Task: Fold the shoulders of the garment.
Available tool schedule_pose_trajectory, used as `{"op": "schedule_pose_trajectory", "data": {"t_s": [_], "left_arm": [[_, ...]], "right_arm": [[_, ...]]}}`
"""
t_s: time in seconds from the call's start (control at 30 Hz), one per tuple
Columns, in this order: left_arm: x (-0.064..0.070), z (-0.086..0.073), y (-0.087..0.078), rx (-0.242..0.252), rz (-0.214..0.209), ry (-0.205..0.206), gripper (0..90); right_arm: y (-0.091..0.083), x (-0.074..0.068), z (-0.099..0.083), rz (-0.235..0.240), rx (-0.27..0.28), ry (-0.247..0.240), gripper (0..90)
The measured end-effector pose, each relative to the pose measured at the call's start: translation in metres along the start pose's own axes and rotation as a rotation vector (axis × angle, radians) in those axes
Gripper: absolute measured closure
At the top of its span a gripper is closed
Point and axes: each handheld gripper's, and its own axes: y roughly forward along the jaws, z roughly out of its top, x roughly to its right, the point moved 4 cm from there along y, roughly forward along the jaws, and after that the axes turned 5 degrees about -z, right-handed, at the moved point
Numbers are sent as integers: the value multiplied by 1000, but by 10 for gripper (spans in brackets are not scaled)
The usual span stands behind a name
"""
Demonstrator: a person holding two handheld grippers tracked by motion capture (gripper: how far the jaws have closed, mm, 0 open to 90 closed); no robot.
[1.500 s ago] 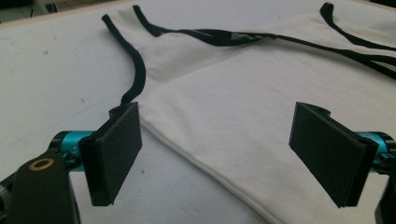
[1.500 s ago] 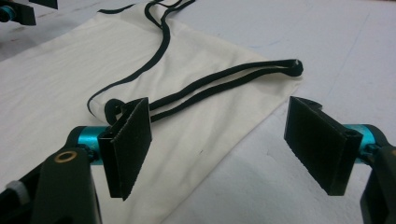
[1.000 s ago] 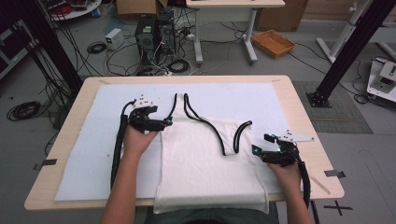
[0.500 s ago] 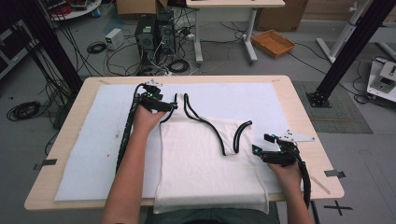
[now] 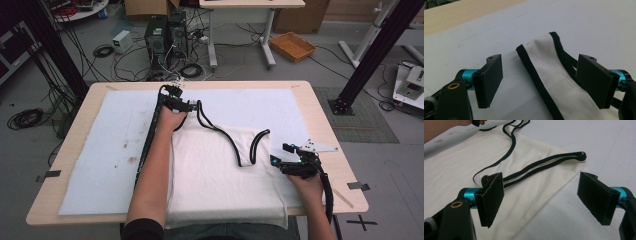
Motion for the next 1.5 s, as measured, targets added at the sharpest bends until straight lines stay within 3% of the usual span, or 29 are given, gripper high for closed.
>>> {"op": "schedule_pose_trajectory", "data": {"t_s": [0.03,0.13,0.23,0.27,0.33,0.37,0.47,0.5,0.53,0.57,0.63,0.67,0.73,0.9,0.97,1.1,1.23,1.33,1.4,1.5], "left_arm": [[0,2,2,-6,4,3,218],[0,5,8,34,20,16,252],[-1,-2,16,-13,41,30,321],[0,-2,16,-20,67,44,343],[1,-1,16,-29,83,62,438],[7,0,14,-42,56,84,555],[12,1,15,-54,52,115,761],[18,1,16,-70,50,149,810],[18,1,16,-70,50,149,834],[21,2,16,-71,39,158,841],[27,5,9,-34,-50,138,850],[29,6,5,-19,-68,138,851],[34,7,-5,36,-65,157,854],[42,6,-24,46,-76,177,855],[47,4,-35,82,-72,191,856],[54,-3,-53,108,-85,201,856],[66,-18,-73,153,-103,193,856],[72,-26,-80,156,-121,188,855],[83,-37,-90,178,-138,194,856],[91,-44,-96,193,-128,224,855]], "right_arm": [[0,0,0,0,0,1,219],[0,0,0,0,-1,1,219],[0,0,0,-2,-3,0,220],[0,0,0,-3,-6,0,220],[0,0,0,-2,-5,-3,220],[1,0,0,-5,-7,-6,220],[1,-1,0,-4,-12,-5,220],[1,0,0,-6,-10,-9,220],[1,0,0,-6,-9,-9,220],[1,0,0,-5,-9,-9,220],[1,0,0,-2,-7,-4,220],[0,0,0,-2,-5,-2,220],[0,0,0,-2,-4,0,220],[0,0,0,-3,-5,0,220],[0,0,0,-3,-3,-1,220],[0,0,0,-6,-2,0,220],[0,0,0,-9,-1,-5,221],[0,0,0,-9,-3,-5,220],[0,-1,0,-10,-7,0,221],[1,-1,0,-10,-5,-6,221]]}}
